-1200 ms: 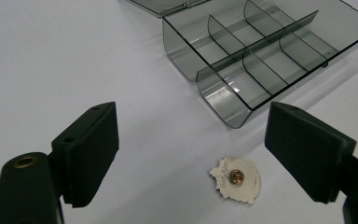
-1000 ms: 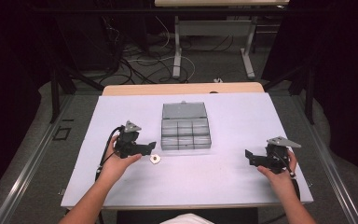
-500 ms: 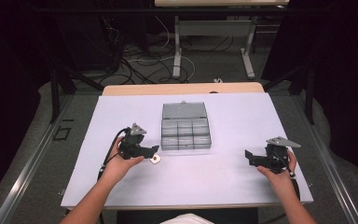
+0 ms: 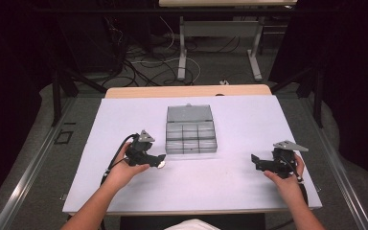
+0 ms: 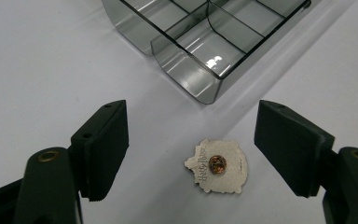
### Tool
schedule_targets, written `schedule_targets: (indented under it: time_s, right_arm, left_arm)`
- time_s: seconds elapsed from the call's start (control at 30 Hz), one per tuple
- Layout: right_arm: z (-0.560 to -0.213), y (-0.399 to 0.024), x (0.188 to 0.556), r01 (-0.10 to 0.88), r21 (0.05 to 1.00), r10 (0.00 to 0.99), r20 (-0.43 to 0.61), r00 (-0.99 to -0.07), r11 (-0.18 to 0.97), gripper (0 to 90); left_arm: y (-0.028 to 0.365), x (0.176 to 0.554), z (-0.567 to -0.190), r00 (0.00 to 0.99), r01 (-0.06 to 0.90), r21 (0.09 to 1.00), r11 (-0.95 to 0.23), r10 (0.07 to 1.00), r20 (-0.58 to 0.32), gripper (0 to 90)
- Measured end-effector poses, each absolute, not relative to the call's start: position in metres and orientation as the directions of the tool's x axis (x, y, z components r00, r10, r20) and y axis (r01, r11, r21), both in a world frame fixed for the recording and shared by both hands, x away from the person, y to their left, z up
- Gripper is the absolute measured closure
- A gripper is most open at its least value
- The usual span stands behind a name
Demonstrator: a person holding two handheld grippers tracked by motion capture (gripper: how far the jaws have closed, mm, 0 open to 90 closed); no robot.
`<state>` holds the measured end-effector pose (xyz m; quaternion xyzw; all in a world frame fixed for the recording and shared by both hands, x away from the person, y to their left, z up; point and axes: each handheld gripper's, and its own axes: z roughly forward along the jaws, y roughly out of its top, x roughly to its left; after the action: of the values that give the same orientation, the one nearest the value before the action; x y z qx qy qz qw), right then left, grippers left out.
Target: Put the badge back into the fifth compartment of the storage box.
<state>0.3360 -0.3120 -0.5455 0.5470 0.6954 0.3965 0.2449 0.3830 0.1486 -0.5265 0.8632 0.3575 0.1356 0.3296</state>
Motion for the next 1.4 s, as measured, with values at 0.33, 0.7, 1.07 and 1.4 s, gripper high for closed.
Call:
schedule_targets:
  time_s: [0.33, 0.7, 1.07, 1.4]
  right_arm:
    - [-0.546, -0.312, 0.337, 0.568, 0.819, 0.955, 0.095, -0.279, 0.084, 1.4]
    - [-0.547, -0.312, 0.337, 0.57, 0.818, 0.956, 0.096, -0.279, 0.084, 1.6]
    - [-0.547, -0.312, 0.337, 0.572, 0.815, 0.954, 0.095, -0.285, 0.089, 1.7]
    - [-0.547, -0.312, 0.337, 0.572, 0.815, 0.954, 0.094, -0.286, 0.091, 1.8]
  left_arm:
    - [0.145, 0.384, -0.537, 0.724, 0.544, 0.638, -0.546, 0.689, -0.028, 29.6]
    - [0.142, 0.384, -0.546, 0.735, 0.547, 0.622, -0.56, 0.678, -0.037, 33.2]
    - [0.141, 0.385, -0.55, 0.742, 0.551, 0.607, -0.573, 0.67, -0.04, 36.1]
    - [0.14, 0.383, -0.553, 0.737, 0.548, 0.611, -0.571, 0.675, -0.031, 40.2]
